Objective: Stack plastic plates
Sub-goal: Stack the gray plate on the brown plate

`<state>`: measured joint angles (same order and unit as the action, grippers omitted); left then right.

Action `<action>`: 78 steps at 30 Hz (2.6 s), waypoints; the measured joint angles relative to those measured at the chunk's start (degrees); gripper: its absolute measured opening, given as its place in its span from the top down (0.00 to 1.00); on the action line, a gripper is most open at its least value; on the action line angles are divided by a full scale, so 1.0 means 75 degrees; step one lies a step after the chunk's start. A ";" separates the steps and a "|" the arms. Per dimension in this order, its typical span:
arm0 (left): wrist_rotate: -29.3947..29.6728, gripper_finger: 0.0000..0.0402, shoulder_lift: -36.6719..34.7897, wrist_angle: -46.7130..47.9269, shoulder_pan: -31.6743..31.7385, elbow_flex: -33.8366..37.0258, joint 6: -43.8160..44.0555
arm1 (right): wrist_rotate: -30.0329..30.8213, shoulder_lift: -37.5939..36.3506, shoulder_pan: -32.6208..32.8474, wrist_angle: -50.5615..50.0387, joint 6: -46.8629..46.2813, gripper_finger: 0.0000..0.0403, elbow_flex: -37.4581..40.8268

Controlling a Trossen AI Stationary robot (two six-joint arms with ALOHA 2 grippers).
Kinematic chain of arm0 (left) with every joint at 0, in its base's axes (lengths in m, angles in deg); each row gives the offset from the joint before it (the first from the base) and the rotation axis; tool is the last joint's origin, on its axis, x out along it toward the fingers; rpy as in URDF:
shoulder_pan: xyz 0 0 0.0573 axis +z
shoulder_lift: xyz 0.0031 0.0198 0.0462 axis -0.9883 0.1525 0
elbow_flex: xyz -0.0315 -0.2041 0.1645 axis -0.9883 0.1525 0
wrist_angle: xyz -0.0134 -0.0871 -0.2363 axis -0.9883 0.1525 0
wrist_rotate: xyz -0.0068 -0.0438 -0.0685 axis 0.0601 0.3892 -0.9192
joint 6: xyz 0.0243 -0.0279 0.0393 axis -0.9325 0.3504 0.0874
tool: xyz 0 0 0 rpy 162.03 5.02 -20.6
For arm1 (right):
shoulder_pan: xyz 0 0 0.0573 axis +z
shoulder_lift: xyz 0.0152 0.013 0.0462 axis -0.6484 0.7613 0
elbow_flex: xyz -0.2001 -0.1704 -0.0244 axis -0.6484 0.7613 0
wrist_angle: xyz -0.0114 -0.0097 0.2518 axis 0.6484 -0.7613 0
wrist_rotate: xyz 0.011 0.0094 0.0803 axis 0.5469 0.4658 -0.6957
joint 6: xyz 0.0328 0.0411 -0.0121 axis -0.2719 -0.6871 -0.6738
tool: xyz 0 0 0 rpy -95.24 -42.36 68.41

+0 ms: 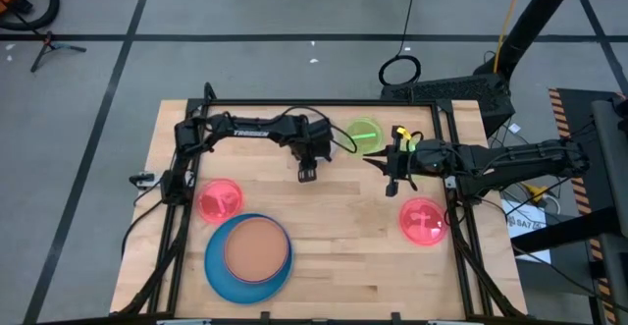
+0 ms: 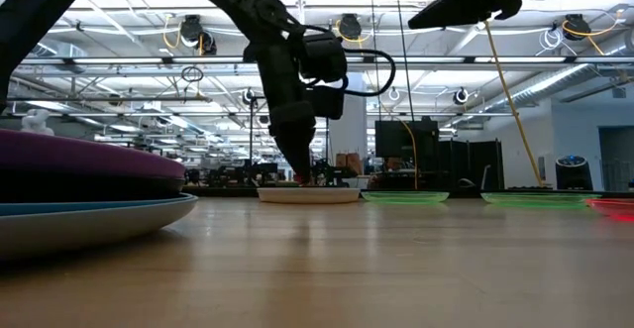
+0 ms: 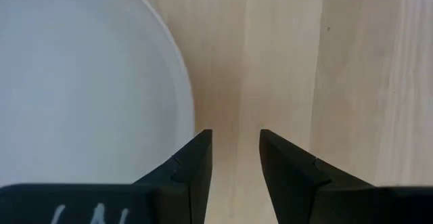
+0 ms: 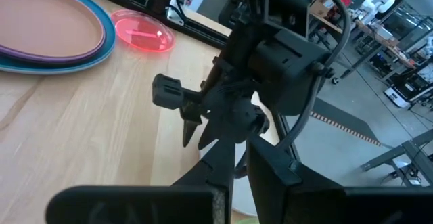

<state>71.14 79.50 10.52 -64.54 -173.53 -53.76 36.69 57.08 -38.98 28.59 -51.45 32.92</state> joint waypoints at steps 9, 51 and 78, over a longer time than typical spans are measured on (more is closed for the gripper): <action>0.0653 0.68 0.0000 -0.0086 0.0024 0.0038 -0.0036 | 0.0006 -0.0003 0.0001 -0.0751 -0.0199 0.92 -0.0012; 0.1587 0.69 0.0766 -0.0798 -0.0325 0.0003 0.0395 | 0.1411 -0.0833 -0.0001 -0.2277 -0.1602 0.92 -0.0006; 0.2380 0.97 -0.1436 0.1114 -0.1805 0.0055 0.1695 | 0.1406 -0.0827 0.0002 -0.2201 -0.1608 0.92 -0.0006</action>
<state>89.00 68.73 18.87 -78.08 -173.12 -41.05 47.24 50.88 -38.97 12.09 -63.51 32.88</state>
